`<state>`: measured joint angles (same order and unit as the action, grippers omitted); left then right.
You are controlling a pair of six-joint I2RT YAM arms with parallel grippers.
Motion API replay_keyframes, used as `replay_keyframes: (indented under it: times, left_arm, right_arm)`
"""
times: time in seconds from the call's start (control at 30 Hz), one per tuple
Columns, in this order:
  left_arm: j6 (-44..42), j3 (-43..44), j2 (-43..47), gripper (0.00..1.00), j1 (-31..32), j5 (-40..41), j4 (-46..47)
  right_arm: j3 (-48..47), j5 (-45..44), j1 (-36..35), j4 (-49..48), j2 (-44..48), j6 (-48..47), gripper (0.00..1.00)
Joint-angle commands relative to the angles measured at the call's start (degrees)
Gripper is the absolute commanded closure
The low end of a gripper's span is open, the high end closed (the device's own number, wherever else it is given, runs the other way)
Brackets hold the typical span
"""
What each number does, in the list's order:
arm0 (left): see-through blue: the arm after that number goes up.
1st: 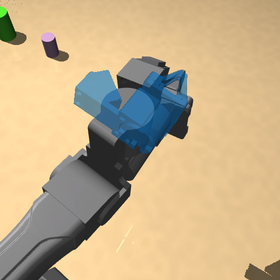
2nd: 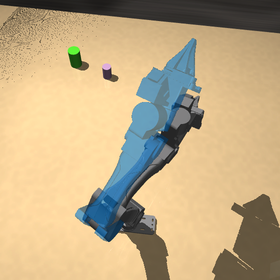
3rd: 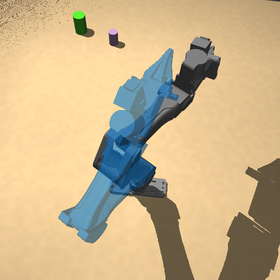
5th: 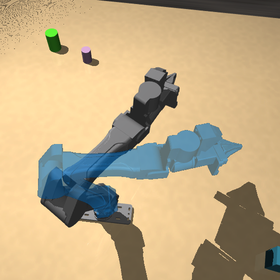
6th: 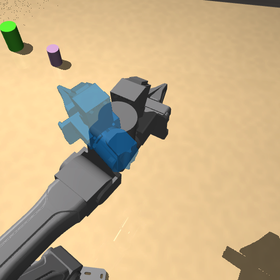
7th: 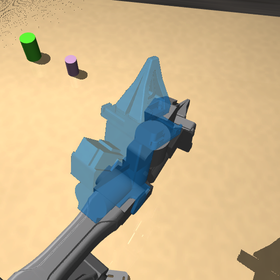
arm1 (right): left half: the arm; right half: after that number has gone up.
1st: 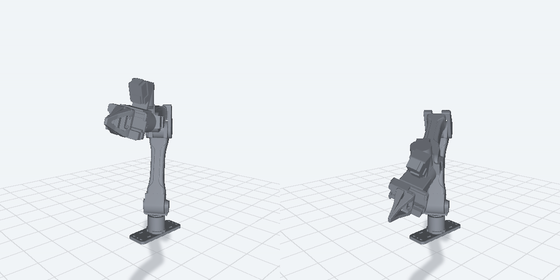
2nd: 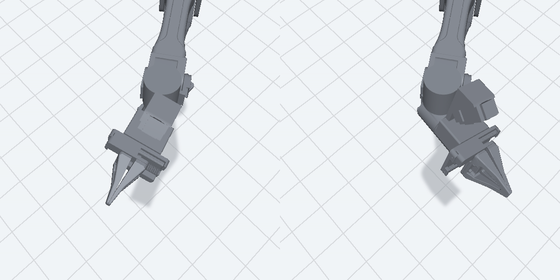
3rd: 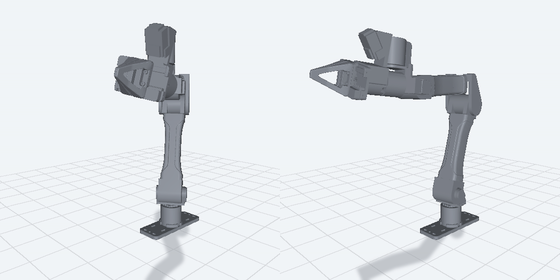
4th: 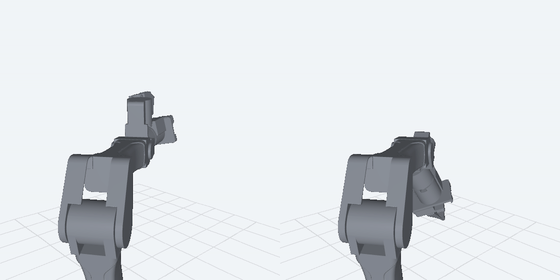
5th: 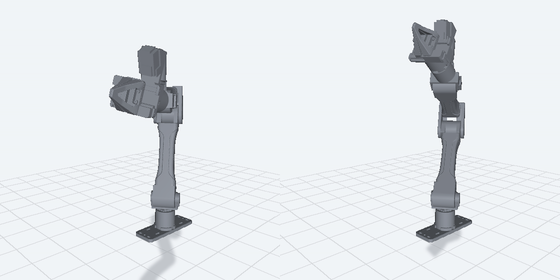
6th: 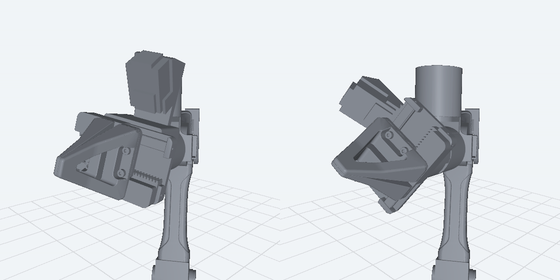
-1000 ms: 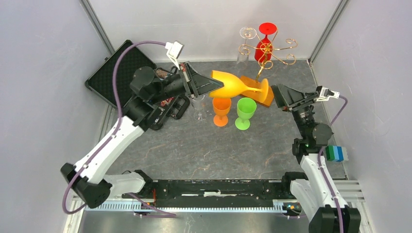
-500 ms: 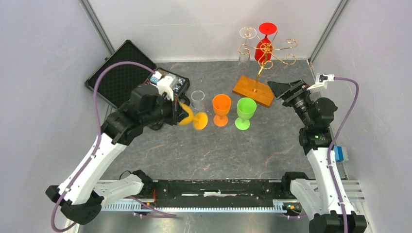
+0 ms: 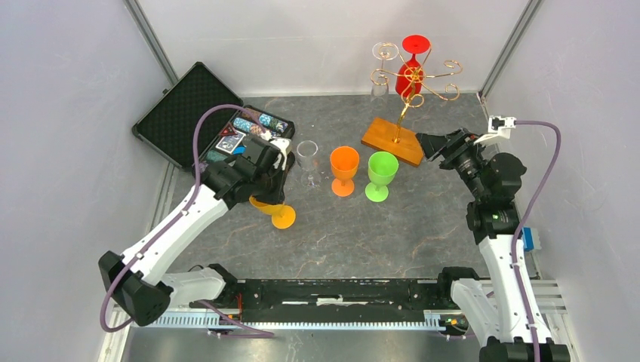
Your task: Take the wine glass off the wine glass rack
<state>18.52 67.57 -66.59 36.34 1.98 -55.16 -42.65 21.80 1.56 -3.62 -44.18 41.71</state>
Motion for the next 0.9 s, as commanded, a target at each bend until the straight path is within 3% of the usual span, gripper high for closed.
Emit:
replay_keyframes:
  times: [0.0,0.27,0.37,0.63,0.87]
  left_arm:
    - [-2.10,0.10,-2.87,0.98,0.30,2.18,2.60]
    - [-0.78,1.59,-7.93,0.94,2.71,8.56,3.56]
    - [-0.53,1.39,-9.29,0.89,3.68,9.19,4.15]
    - [-0.15,0.89,-9.25,0.70,4.09,9.58,4.77]
    - [-3.14,2.49,-4.88,0.46,4.09,7.27,5.12]
  right_arm:
    - [-3.00,-1.40,0.11,0.11,1.25,-2.84,0.23]
    - [-3.49,-2.51,0.11,2.30,0.86,-2.87,0.23]
    - [-3.41,-1.72,0.15,1.89,0.94,-3.06,0.23]
    - [-3.33,-1.30,0.11,1.64,1.04,-3.40,0.23]
    - [-3.81,-1.05,0.17,2.01,0.65,-2.89,0.23]
